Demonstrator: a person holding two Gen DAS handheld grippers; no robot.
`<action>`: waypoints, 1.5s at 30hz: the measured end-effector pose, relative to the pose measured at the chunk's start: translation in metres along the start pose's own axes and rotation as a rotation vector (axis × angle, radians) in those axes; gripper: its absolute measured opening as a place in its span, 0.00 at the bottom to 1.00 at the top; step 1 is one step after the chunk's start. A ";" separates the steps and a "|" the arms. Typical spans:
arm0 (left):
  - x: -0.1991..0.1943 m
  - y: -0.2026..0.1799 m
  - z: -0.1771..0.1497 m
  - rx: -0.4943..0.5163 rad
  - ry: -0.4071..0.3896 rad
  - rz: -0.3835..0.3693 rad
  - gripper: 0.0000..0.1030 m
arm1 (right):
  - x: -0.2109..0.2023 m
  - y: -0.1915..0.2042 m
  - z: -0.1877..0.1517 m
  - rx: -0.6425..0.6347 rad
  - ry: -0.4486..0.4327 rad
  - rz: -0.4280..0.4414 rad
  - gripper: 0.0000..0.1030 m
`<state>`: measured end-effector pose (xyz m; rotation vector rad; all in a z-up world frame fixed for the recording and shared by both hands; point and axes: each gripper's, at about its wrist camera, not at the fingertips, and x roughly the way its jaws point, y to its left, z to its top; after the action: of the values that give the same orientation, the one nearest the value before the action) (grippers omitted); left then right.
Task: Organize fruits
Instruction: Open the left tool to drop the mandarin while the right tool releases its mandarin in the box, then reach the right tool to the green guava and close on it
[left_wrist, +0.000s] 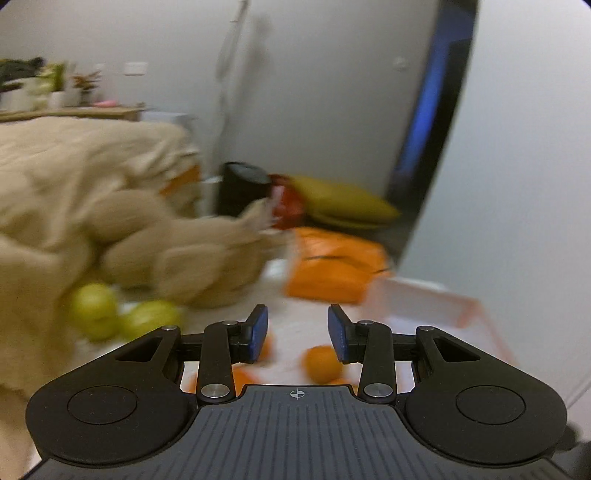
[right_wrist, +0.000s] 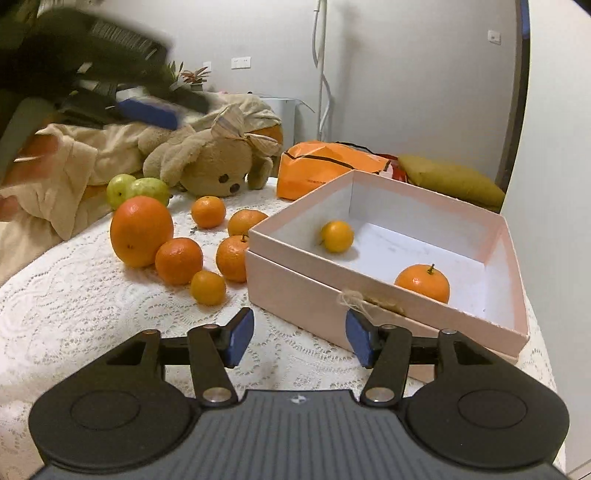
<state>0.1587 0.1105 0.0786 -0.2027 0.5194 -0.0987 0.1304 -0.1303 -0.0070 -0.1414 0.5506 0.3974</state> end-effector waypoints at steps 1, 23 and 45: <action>-0.001 0.009 -0.004 -0.010 0.005 0.012 0.39 | 0.000 0.004 0.002 -0.013 -0.006 0.002 0.59; -0.069 0.171 -0.059 -0.256 -0.014 0.130 0.39 | 0.061 0.161 0.135 -0.353 0.023 0.224 0.69; -0.066 0.184 -0.064 -0.302 0.029 0.105 0.39 | 0.193 0.184 0.162 0.028 0.358 0.241 0.64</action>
<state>0.0772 0.2885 0.0159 -0.4683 0.5713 0.0803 0.2836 0.1398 0.0217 -0.1206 0.9305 0.6037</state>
